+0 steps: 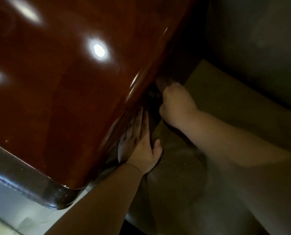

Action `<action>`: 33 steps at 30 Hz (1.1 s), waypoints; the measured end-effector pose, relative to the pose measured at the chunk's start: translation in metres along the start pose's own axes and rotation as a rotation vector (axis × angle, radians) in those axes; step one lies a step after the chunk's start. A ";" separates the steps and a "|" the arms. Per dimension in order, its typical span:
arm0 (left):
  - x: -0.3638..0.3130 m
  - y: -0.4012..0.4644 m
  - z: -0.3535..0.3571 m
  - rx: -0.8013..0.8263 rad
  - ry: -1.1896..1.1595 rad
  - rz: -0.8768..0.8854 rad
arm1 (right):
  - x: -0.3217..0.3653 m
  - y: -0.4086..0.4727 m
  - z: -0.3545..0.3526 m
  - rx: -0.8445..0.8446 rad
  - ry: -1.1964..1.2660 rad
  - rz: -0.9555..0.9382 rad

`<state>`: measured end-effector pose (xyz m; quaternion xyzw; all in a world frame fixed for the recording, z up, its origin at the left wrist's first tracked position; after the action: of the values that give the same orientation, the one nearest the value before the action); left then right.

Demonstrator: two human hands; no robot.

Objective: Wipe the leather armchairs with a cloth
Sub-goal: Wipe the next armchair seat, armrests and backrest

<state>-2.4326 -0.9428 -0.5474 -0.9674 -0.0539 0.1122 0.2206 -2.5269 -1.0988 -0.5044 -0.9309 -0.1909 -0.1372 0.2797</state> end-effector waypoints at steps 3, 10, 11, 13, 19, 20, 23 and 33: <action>0.001 -0.002 -0.001 0.016 -0.009 -0.020 | -0.021 -0.017 -0.011 0.054 -0.053 -0.150; 0.005 -0.005 0.000 0.022 -0.060 -0.055 | -0.040 0.046 -0.027 -0.056 -0.001 0.289; 0.005 -0.006 -0.002 0.024 -0.075 -0.071 | -0.015 0.031 -0.013 -0.041 -0.008 0.197; 0.006 -0.012 -0.004 0.037 -0.120 -0.109 | 0.021 -0.014 0.012 0.012 0.008 -0.005; 0.028 -0.057 0.012 0.033 -0.162 -0.175 | -0.035 -0.044 -0.002 -0.016 -0.033 -0.105; 0.030 -0.061 0.015 0.023 -0.184 -0.178 | -0.054 -0.037 -0.010 -0.117 0.009 0.037; 0.031 -0.061 0.017 0.000 -0.197 -0.183 | -0.045 -0.016 -0.006 -0.277 0.069 0.264; 0.034 -0.086 0.022 -0.036 -0.204 -0.263 | 0.008 -0.031 0.020 0.010 -0.205 -0.103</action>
<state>-2.4093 -0.8513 -0.5354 -0.9393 -0.2044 0.1790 0.2094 -2.5301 -1.0607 -0.5029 -0.9276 -0.2669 -0.0546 0.2557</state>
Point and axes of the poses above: each hand's wrist, its own y-axis towards the middle knuckle, its own z-axis out of the palm, x = y × z, the point moved 6 cm from there along y, towards the middle knuckle, and after that the axes turned 7 degrees about x, right-handed, at the moved point
